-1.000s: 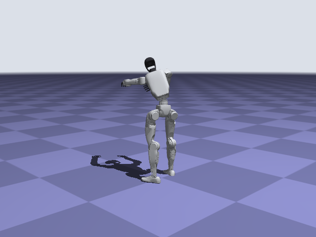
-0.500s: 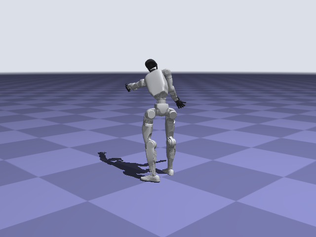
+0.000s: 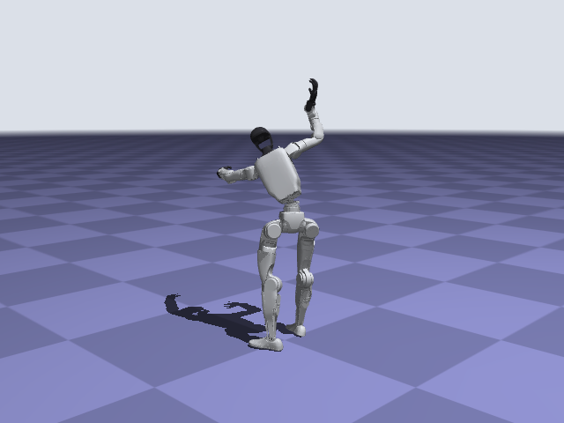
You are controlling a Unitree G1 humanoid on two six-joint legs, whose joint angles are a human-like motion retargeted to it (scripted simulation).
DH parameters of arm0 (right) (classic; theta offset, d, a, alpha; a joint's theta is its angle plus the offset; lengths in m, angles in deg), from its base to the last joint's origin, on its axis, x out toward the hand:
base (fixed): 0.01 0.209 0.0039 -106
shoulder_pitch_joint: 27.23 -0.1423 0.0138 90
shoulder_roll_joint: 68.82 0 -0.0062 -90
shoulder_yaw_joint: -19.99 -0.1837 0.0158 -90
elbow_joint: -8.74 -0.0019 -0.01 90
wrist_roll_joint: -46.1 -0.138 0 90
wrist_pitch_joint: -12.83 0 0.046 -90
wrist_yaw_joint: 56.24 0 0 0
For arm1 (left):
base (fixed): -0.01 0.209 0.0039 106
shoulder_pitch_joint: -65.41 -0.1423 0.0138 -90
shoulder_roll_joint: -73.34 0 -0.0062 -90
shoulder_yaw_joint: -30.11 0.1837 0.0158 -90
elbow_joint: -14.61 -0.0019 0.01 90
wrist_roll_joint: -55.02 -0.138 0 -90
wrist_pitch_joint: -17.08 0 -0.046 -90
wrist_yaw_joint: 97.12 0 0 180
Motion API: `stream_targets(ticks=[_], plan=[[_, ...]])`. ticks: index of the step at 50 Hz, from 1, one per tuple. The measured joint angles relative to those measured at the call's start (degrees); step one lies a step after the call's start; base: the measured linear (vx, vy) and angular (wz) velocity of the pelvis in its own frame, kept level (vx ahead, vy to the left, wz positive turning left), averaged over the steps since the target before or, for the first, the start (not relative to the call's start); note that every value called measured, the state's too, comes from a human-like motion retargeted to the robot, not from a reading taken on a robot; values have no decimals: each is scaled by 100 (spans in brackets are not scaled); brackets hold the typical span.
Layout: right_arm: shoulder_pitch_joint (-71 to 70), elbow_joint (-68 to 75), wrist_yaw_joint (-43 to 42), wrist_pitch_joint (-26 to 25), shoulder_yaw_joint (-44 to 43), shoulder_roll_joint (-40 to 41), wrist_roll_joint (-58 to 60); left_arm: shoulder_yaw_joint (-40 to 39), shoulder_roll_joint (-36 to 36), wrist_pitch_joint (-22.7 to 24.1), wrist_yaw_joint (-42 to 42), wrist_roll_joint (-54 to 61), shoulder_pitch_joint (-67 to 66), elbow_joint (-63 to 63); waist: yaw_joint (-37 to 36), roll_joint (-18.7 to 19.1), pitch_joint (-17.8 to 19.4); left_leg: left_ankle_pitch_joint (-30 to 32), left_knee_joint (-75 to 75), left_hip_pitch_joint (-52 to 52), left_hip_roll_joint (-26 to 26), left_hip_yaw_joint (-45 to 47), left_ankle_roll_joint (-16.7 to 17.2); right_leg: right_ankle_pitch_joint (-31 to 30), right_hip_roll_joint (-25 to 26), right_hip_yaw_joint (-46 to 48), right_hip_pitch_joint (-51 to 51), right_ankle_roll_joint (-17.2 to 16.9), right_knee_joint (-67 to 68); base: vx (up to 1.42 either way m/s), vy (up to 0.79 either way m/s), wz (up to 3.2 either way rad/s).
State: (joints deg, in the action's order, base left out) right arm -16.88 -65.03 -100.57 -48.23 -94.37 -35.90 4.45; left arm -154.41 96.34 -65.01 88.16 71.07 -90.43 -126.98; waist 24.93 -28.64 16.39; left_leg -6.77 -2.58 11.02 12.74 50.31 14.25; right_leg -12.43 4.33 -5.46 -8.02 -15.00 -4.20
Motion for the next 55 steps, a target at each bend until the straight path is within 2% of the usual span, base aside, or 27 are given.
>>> stream_targets(ticks=[3,5,8,10,13,17,20,25,30,35,42,46,48,51,55], plan=[[-1866,-326,-468,-1040,1970,337,2021,551,0,398,-231,-1458,0,363,-283,-12,-129,10,-28,-43,71,-175,-12,-7,-1,147,40,0,21,-5,-8,51],[-3037,-364,-435,-1655,3256,989,3087,780,0,610,-399,-2141,0,505,-372,-8,-186,27,-43,-105,86,-310,-15,-9,-38,251,41,0,45,-7,-7,60],[-4144,-88,23,-2308,4691,2380,4157,881,0,868,-648,-2682,0,751,-532,11,-77,78,-40,-220,62,-514,13,-14,-131,404,12,0,86,-10,-5,61],[-4433,237,442,-2635,5403,3415,4649,800,0,988,-844,-2740,0,903,-676,25,86,125,-15,-301,36,-630,52,-25,-193,496,-24,0,106,-12,-3,57],[-4436,1289,1429,-3089,6346,5149,5309,340,0,1021,-1122,-2206,0,971,-870,48,456,218,63,-456,-58,-817,61,-62,-314,639,-99,0,106,-15,1,58],[-3740,3425,3006,-3322,6917,7128,6117,-276,0,883,-1291,-1603,0,988,-1193,102,988,373,250,-611,-216,-1049,64,-122,-469,845,-161,0,52,-14,0,56],[-3054,4402,3208,-3399,6770,7804,6337,-242,0,806,-1291,-1662,0,1098,-1341,156,1153,532,454,-752,-368,-1218,66,-181,-589,1017,-245,0,-16,-12,0,57],[-2442,4406,2736,-3403,6541,7761,6293,-105,0,796,-1291,-1941,0,1146,-1232,487,1168,769,735,-1016,-584,-1433,75,-230,-726,1272,-453,0,-47,-10,6,48],[-1884,4265,2742,-3230,5506,7802,5216,-197,0,686,-1070,-1886,0,945,-885,512,1135,729,742,-969,-705,-1486,75,-101,-853,1285,-394,0,1,3,6,9],[-288,3642,2964,-2817,4747,7793,2773,23,0,520,-780,-1861,0,845,-850,382,1068,474,597,-446,-565,-1218,68,125,-736,1000,-3,0,35,19,-4,-58],[3185,2478,3772,-2373,4290,7220,-1892,273,0,325,-958,-1976,0,919,-646,389,903,-52,-150,-184,-286,-962,-43,365,-648,694,313,0,131,15,0,-45],[4809,2299,3661,-2167,3191,6811,-4167,391,0,172,-989,-1892,0,877,-446,418,759,-137,-210,-28,-213,-862,-60,423,-563,596,388,0,211,7,3,-28],[5300,2288,3240,-1849,2396,6436,-4684,494,0,96,-1013,-1894,0,827,-367,417,651,-138,-158,77,-180,-795,-38,426,-491,547,418,0,244,3,-1,-32],[5629,2174,2581,-972,989,5598,-5033,721,0,92,-1128,-2122,0,745,-317,410,459,-116,-57,241,-127,-680,11,398,-358,481,465,0,272,1,-4,-35],[5386,1722,2382,55,-326,4228,-5058,930,0,121,-1284,-1994,0,577,-308,277,259,-71,26,400,-75,-533,3,302,-209,414,518,0,250,-3,-7,-35]])
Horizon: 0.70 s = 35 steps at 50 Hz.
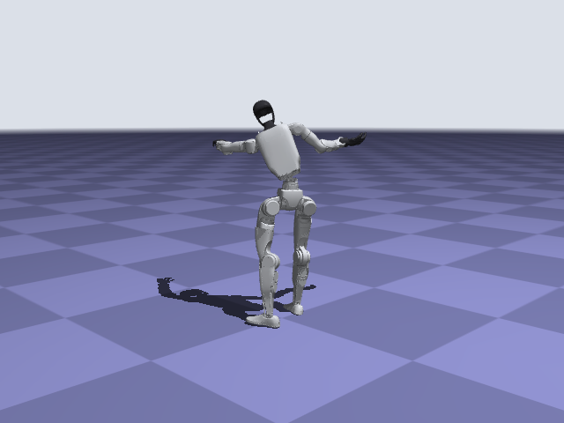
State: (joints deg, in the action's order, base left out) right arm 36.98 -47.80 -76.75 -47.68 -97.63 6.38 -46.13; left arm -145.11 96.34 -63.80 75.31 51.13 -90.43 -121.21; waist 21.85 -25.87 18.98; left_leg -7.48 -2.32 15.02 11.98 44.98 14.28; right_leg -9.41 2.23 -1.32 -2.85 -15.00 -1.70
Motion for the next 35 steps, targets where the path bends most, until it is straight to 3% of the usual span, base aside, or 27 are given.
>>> stream_targets(ticks=[2,3,4,5,7,10,14,15,17,20,22,25,27,29,32,35], plan=[[-418,-310,1172,-346,-486,-881,322,-16,0,102,315,-60,0,-111,1,-54,-66,-1,-19,8,12,12,-45,-38,20,3,17,0,-29,-2,-3,-10],[-444,277,803,-628,-511,-1643,1693,-56,0,123,317,-173,0,-156,-25,-92,-104,1,-16,11,16,23,-39,-45,25,13,22,0,-43,0,0,0],[-879,207,335,-305,-728,-1997,1393,-38,0,91,187,-68,0,-164,-34,-128,-139,8,-15,13,24,28,-8,-54,31,29,31,0,-62,0,0,0],[-1519,-194,-183,322,-1042,-2146,258,9,0,32,-10,146,0,-155,-34,-162,-171,19,-15,13,34,30,35,-65,37,49,43,0,-84,-5,-2,5],[-2191,-537,-76,589,-972,-2768,78,100,0,50,18,179,0,-92,-99,-217,-247,23,-19,0,58,10,52,-59,35,104,58,0,-107,0,0,0],[-3616,-1068,1224,308,-333,-3602,186,51,0,169,349,122,0,43,-188,-204,-314,20,-38,-130,83,-89,24,-44,-13,233,2,0,-131,-4,3,30],[-6342,-1113,1331,149,1750,-3817,1065,-82,0,225,320,83,0,82,-161,-172,-422,59,3,-383,65,-252,15,-32,-119,430,-171,0,-119,-5,3,40],[-7077,-1156,1224,131,2388,-3654,1401,-104,0,235,285,86,0,63,-136,-161,-450,77,21,-444,53,-288,13,-35,-146,473,-218,0,-113,-7,0,38],[-8613,-832,-778,192,3653,-3042,2637,-175,0,155,-73,180,0,-11,-87,-139,-435,148,109,-541,0,-340,56,-62,-207,546,-310,0,-113,-8,-2,33],[-9761,-907,-1180,-294,4697,-1740,3804,-330,0,183,-210,248,0,-22,-192,-113,-270,241,178,-679,-53,-404,57,-135,-266,621,-427,0,-125,-10,-5,25],[-10114,-709,-1170,-814,5161,-712,4499,-493,0,209,-273,337,0,-27,-284,-102,-100,317,224,-782,-90,-452,59,-205,-299,674,-504,0,-153,-11,-7,27],[-10226,76,-775,-1997,5860,1028,5519,-852,0,209,-264,648,0,-106,-392,-70,215,452,317,-945,-155,-561,61,-316,-358,785,-604,0,-225,-11,-7,37],[-9889,1043,-51,-2843,6230,2263,5827,-1084,0,147,-125,1031,0,-157,-486,-44,443,535,377,-1032,-191,-663,62,-358,-401,873,-640,0,-263,-8,-6,49],[-9338,2136,585,-3376,6290,3426,5917,-1321,0,60,-6,1468,0,-174,-588,36,691,621,456,-1110,-226,-791,63,-370,-450,990,-667,0,-284,-4,-5,62],[-8229,3031,872,-3513,6160,4469,6025,-1477,0,0,111,1963,0,-83,-626,233,846,779,621,-1332,-299,-1016,65,-347,-546,1202,-828,0,-274,0,-4,80],[-6998,2676,564,-3239,6107,4539,6108,-1427,0,49,180,1962,0,130,-568,449,841,890,721,-1548,-375,-1280,68,-240,-680,1445,-967,0,-179,4,0,91]])
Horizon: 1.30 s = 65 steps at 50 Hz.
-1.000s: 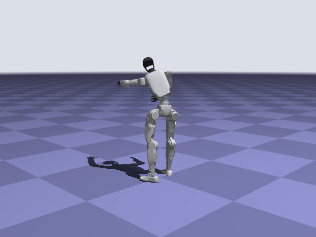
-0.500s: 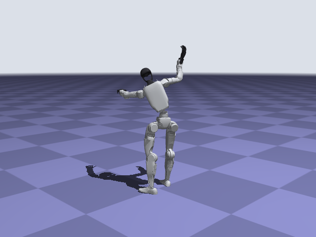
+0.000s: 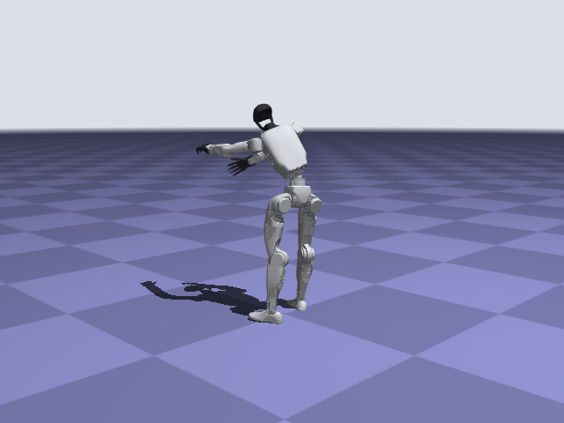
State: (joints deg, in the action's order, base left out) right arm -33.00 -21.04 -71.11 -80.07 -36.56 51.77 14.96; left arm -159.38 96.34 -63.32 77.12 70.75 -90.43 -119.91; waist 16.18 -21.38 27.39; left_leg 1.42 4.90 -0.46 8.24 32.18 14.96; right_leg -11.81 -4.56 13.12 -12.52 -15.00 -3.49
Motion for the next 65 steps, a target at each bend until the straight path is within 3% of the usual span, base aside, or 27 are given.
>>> stream_targets(ticks=[7,14,19,23,29,33,37,38,40,47,50,53,56,58,61,63,65], plan=[[732,-807,-65,235,-285,-507,191,114,0,8,161,-69,0,54,340,379,-89,-11,8,93,-90,-261,4,409,-236,160,150,0,296,15,1,41],[1096,-396,-394,328,-1344,-363,87,105,0,-57,-50,148,0,-28,468,301,-76,-216,-289,614,-77,-125,-287,834,-297,-230,615,0,613,20,-4,-42],[2705,-555,-89,495,-1332,-699,-580,320,0,14,-192,-493,0,143,510,288,-91,-467,-920,604,83,-58,-390,1029,-231,-505,789,0,820,14,-4,-56],[4487,-768,231,654,-1584,-1250,-1967,548,0,-15,-64,-1016,0,198,635,376,-132,-581,-1121,623,226,-26,-396,1125,-89,-661,895,0,894,12,-2,-51],[6652,-1076,282,1163,-3489,-2266,-4813,914,0,-229,188,-1301,0,-34,863,392,-362,-680,-1073,738,376,111,-414,1133,153,-907,995,0,836,9,1,-53],[7225,-1488,-232,2209,-5405,-3185,-5780,1095,0,-268,162,-1361,0,-279,924,239,-588,-706,-955,939,430,312,-337,1087,298,-1112,1071,0,776,6,2,-60],[7296,-2315,-128,3075,-6640,-4324,-6076,1263,0,-158,173,-1398,0,-435,881,43,-783,-689,-798,1175,437,542,-224,1023,407,-1295,1142,0,722,2,4,-53],[7294,-2484,-140,3197,-6793,-4638,-6047,1284,0,-143,162,-1392,0,-472,863,-7,-826,-682,-756,1229,433,594,-196,1008,426,-1327,1157,0,707,0,6,-41],[7089,-3218,662,3081,-7068,-5217,-6200,1322,0,-84,383,-1402,0,-535,842,-98,-903,-669,-678,1311,405,663,-188,978,438,-1373,1179,0,683,-2,7,-30],[5245,-3554,-934,3770,-7512,-7669,-4761,1520,0,-16,170,-1389,0,-480,703,-386,-1290,-625,-412,1355,335,770,-83,898,400,-1282,1132,0,558,-7,11,-5],[3200,-3928,-1858,4162,-6550,-8299,-3916,1508,0,99,17,-1394,0,-356,546,-473,-1369,-590,-354,1191,300,752,-81,818,336,-1156,1000,0,481,-12,10,11],[498,-4470,-2493,4185,-4330,-7861,-2967,1358,0,131,-23,-1234,0,-406,497,-485,-1432,-548,-376,927,278,705,-101,686,262,-995,831,0,371,-14,6,16],[-1347,-4558,-2414,3696,-2512,-6779,-2404,1204,0,158,-22,-993,0,-421,365,-496,-1380,-489,-421,666,259,634,-77,541,190,-815,693,0,260,-15,1,25],[-2260,-4121,-2212,3033,-1507,-5821,-1925,1052,0,184,-23,-812,0,-464,281,-491,-1245,-436,-438,509,234,560,-36,451,134,-679,625,0,199,-15,0,40],[-2765,-2902,-1460,1561,-509,-4108,-1012,824,0,184,43,-570,0,-529,117,-473,-964,-322,-370,332,147,416,-6,341,32,-472,545,0,156,-15,3,52],[-2644,-1811,-588,554,-203,-2775,-445,687,0,123,179,-494,0,-562,-5,-446,-757,-248,-285,271,70,297,-4,308,-50,-341,527,0,165,-12,6,62],[-2208,-689,241,-126,-250,-1496,-80,603,0,18,293,-480,0,-494,-181,-402,-554,-184,-183,249,-3,178,-4,306,-131,-221,526,0,196,-7,5,61]])
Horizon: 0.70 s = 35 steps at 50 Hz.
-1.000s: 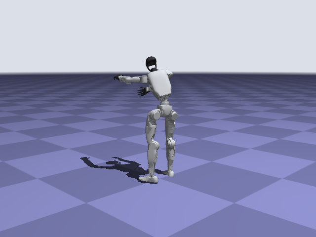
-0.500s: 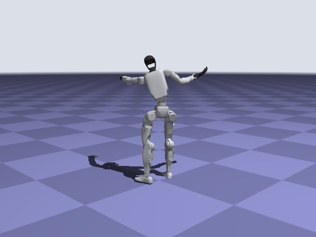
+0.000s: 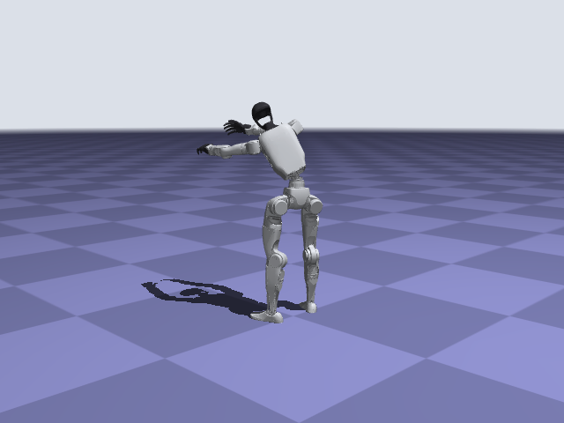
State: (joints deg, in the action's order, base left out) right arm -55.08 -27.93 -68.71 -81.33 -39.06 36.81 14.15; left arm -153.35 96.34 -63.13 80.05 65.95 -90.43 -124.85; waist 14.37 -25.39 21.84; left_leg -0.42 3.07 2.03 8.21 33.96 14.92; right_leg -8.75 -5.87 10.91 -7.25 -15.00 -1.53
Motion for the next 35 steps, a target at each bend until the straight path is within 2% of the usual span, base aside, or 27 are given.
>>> stream_targets(ticks=[2,5,11,18,23,30,32,35], plan=[[618,685,403,-267,-32,827,212,-90,0,-79,75,0,0,184,-199,129,213,65,110,-42,-67,-118,0,9,-73,118,-26,0,32,-4,5,63],[1670,807,400,-176,97,1241,288,-187,0,-85,113,-160,0,545,-430,387,441,123,184,-178,-155,-305,1,14,-182,308,-87,0,59,-4,6,65],[2658,-38,27,123,366,763,304,-126,0,-22,92,-369,0,854,-293,715,388,155,193,-491,-445,-555,8,14,-491,535,-225,0,60,-4,12,50],[2720,-246,-288,350,-492,635,72,-16,0,-35,246,-397,0,585,113,798,128,26,193,-351,-536,-415,8,109,-572,351,-184,0,70,6,5,-19],[3932,-655,-156,707,-936,740,-429,101,0,24,170,-741,0,497,64,632,196,-202,118,234,-400,-13,-20,272,-425,-89,136,0,109,16,-5,-87],[7159,-842,331,817,-1103,309,-2105,322,0,44,118,-1107,0,392,266,436,171,-612,-473,513,-229,424,-208,391,-314,-554,314,0,202,10,-2,-68],[7902,-555,278,831,-1661,169,-3025,392,0,-8,158,-1020,0,311,392,407,127,-662,-533,582,-172,531,-218,406,-245,-647,324,0,229,7,-3,-55],[8721,-195,-142,1021,-2979,-121,-4408,487,0,-158,220,-780,0,156,582,350,31,-691,-518,727,-104,694,-212,412,-126,-783,344,0,261,6,-3,-54]])
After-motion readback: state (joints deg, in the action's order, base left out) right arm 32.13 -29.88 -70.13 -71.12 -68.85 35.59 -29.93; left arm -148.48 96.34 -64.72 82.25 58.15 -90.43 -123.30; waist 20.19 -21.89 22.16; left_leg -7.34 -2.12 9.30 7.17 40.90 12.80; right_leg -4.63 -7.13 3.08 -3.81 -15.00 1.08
